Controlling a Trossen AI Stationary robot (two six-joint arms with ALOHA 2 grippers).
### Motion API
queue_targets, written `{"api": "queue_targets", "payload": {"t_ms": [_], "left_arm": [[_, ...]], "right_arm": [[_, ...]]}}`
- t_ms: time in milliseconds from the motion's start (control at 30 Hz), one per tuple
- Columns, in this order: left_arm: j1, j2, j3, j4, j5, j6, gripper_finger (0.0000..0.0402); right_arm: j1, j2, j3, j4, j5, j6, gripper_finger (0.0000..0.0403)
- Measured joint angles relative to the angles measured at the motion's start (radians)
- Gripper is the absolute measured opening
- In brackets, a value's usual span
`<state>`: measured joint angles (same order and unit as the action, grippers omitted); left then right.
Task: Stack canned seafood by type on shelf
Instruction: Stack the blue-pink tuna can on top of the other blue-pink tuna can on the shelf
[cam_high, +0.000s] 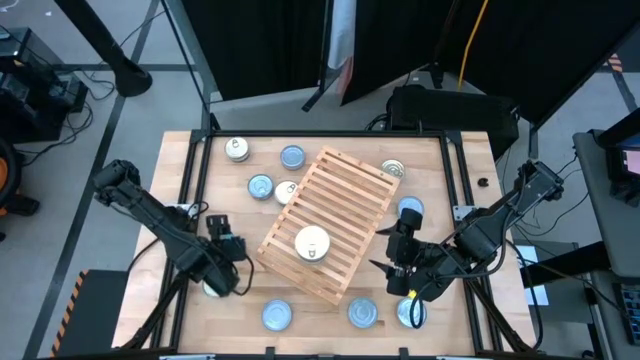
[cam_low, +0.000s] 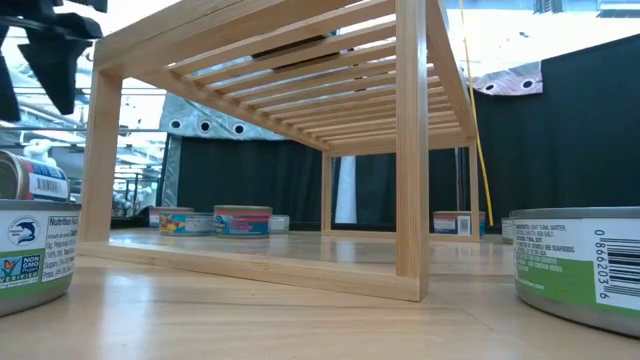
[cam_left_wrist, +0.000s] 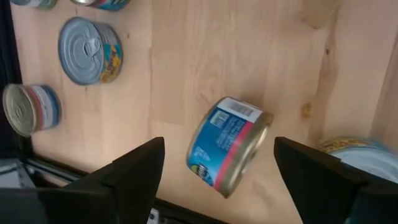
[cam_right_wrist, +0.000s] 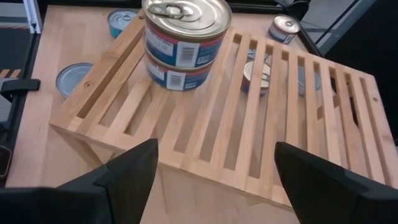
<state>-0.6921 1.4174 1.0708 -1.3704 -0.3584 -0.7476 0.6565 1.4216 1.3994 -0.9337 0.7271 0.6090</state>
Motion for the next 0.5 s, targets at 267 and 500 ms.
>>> {"api": "queue_targets", "payload": {"t_ms": [267, 500], "left_arm": [[0.025, 0.005, -0.001, 0.012, 0.054, 0.130, 0.0312], [0.027, 0.018, -0.046, 0.028, 0.058, 0.158, 0.0312]], "right_arm": [[0.000, 0.000, 0.000, -0.016, -0.035, 0.008, 0.0313], [0.022, 0.000, 0.000, -0.023, -0.056, 0.034, 0.0313]]}}
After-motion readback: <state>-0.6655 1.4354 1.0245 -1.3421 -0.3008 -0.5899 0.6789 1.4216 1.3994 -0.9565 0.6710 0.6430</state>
